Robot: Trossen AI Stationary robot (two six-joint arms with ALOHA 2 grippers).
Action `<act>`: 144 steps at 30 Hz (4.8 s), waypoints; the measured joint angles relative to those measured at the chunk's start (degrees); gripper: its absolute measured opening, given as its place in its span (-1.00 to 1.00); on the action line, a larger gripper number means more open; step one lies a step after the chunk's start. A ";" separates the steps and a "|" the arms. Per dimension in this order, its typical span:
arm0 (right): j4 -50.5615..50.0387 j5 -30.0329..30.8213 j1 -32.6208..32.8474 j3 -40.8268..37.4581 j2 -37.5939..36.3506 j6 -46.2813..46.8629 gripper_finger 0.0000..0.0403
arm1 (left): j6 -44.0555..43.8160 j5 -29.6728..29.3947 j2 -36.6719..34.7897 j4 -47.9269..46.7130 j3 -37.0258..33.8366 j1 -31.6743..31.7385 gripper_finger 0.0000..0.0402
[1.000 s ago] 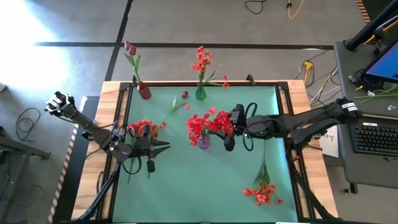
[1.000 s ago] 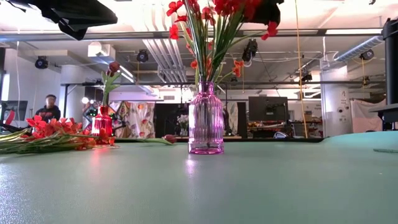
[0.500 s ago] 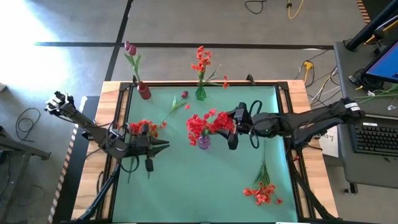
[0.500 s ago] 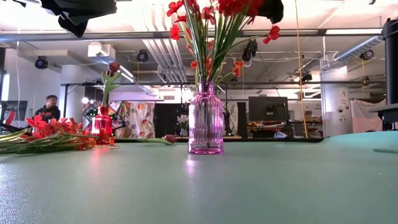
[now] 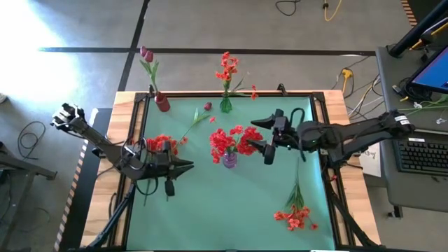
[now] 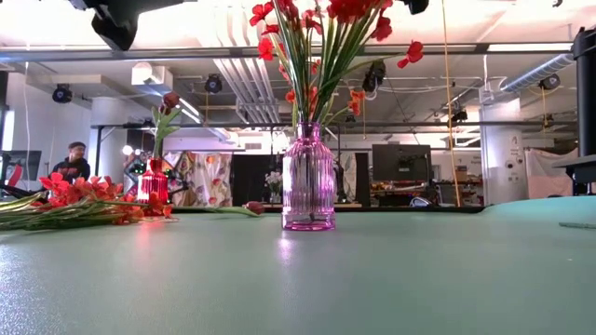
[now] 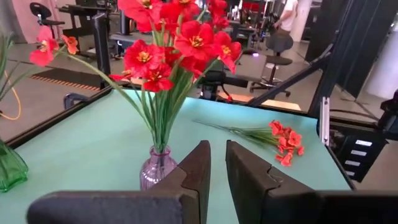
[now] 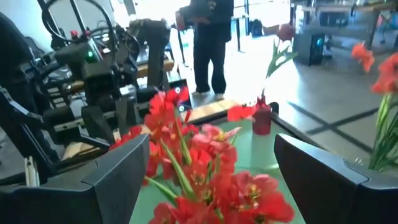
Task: Sort flowers into vase by color
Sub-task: Put the orange flowers into the purple vase, then put the orange flowers into the green vase
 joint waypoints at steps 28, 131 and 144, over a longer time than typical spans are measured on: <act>-15.44 0.50 -0.02 0.00 -8.63 2.63 0.67 | -29.99 -1.05 12.39 -62.45 26.21 1.68 -0.81; -15.07 5.03 -0.17 2.34 -7.91 -0.30 0.67 | -22.47 1.37 15.43 -72.43 32.05 5.40 -0.81; -15.26 5.03 -0.17 2.32 -7.91 -0.32 0.67 | -22.52 1.37 15.43 -72.43 32.02 5.40 -0.81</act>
